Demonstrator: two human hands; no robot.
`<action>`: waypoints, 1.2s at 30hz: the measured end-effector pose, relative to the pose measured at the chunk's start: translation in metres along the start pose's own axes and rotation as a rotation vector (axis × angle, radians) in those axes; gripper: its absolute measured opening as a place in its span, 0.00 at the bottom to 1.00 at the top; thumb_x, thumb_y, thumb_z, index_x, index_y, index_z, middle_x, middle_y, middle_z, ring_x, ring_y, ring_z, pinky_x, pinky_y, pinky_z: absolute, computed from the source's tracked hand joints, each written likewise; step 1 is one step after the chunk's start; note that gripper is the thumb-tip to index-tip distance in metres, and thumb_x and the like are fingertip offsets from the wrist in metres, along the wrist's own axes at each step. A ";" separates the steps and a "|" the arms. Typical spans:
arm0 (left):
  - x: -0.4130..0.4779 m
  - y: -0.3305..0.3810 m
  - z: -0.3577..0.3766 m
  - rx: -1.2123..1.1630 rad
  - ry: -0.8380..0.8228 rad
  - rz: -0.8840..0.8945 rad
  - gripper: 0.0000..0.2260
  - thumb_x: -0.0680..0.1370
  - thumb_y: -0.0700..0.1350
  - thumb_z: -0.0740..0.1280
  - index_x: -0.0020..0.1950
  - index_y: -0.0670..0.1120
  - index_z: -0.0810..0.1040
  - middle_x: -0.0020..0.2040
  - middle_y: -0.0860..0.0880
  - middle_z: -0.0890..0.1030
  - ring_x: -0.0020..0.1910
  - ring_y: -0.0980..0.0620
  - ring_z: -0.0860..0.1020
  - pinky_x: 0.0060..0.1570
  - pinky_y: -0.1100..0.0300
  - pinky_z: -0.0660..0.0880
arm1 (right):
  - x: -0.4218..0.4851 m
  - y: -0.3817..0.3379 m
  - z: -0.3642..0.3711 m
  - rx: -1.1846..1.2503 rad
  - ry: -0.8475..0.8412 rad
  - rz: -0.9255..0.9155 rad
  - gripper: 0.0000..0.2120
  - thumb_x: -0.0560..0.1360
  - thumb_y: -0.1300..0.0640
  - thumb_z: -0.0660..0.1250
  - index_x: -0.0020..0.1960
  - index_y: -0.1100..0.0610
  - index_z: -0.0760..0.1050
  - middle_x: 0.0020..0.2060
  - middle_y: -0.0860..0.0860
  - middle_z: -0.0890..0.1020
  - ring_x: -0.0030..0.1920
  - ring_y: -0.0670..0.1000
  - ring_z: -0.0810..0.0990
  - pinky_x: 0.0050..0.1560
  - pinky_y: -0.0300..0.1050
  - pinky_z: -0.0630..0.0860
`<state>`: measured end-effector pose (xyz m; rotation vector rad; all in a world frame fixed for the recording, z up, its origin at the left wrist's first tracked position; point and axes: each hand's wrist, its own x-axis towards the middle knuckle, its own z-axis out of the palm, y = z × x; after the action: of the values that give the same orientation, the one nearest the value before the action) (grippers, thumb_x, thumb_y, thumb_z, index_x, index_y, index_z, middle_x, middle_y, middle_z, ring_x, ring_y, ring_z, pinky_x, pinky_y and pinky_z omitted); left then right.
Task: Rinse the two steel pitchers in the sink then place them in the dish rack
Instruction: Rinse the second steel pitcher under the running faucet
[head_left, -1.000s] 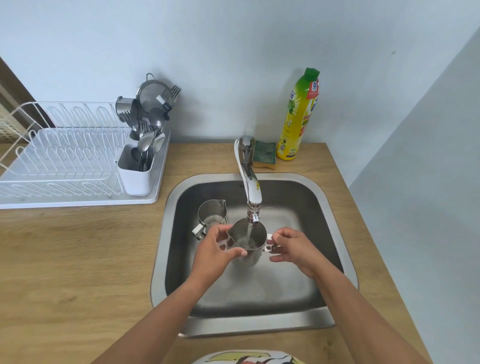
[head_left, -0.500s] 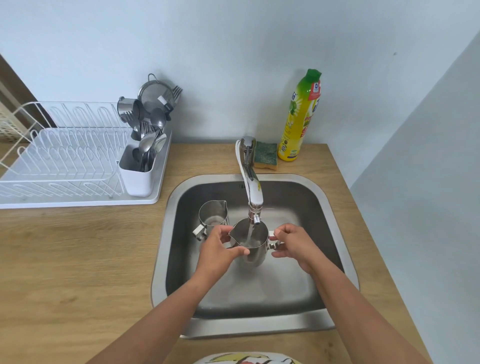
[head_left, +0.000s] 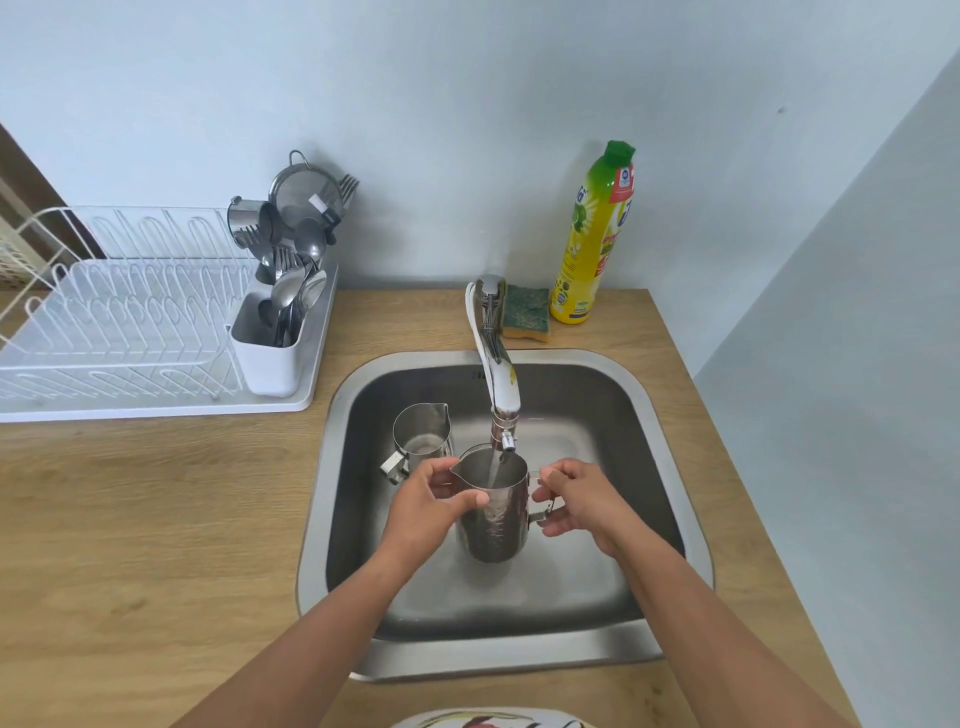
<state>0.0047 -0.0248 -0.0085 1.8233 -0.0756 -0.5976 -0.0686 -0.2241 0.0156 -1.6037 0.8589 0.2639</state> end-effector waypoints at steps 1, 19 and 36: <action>0.001 -0.001 -0.001 -0.017 -0.005 -0.018 0.25 0.66 0.44 0.80 0.60 0.47 0.78 0.52 0.51 0.85 0.53 0.54 0.82 0.57 0.58 0.78 | -0.002 0.000 0.001 -0.023 0.008 0.000 0.10 0.82 0.53 0.60 0.52 0.59 0.75 0.45 0.57 0.82 0.34 0.59 0.80 0.34 0.48 0.82; 0.002 0.001 -0.005 -0.142 -0.129 -0.391 0.19 0.74 0.57 0.72 0.52 0.41 0.80 0.43 0.39 0.85 0.33 0.46 0.83 0.31 0.55 0.80 | -0.008 0.001 0.010 -0.202 0.035 0.080 0.15 0.81 0.52 0.60 0.50 0.62 0.78 0.27 0.54 0.80 0.19 0.50 0.76 0.18 0.38 0.66; 0.007 0.003 0.001 -0.335 -0.241 -0.391 0.25 0.69 0.42 0.78 0.63 0.42 0.74 0.48 0.41 0.85 0.42 0.46 0.83 0.40 0.52 0.82 | -0.008 0.005 0.008 -0.224 0.074 0.071 0.20 0.78 0.40 0.58 0.47 0.55 0.76 0.31 0.52 0.80 0.28 0.52 0.80 0.25 0.40 0.72</action>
<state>0.0108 -0.0285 -0.0085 1.4402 0.2132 -1.0392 -0.0751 -0.2137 0.0153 -1.8019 0.9712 0.3638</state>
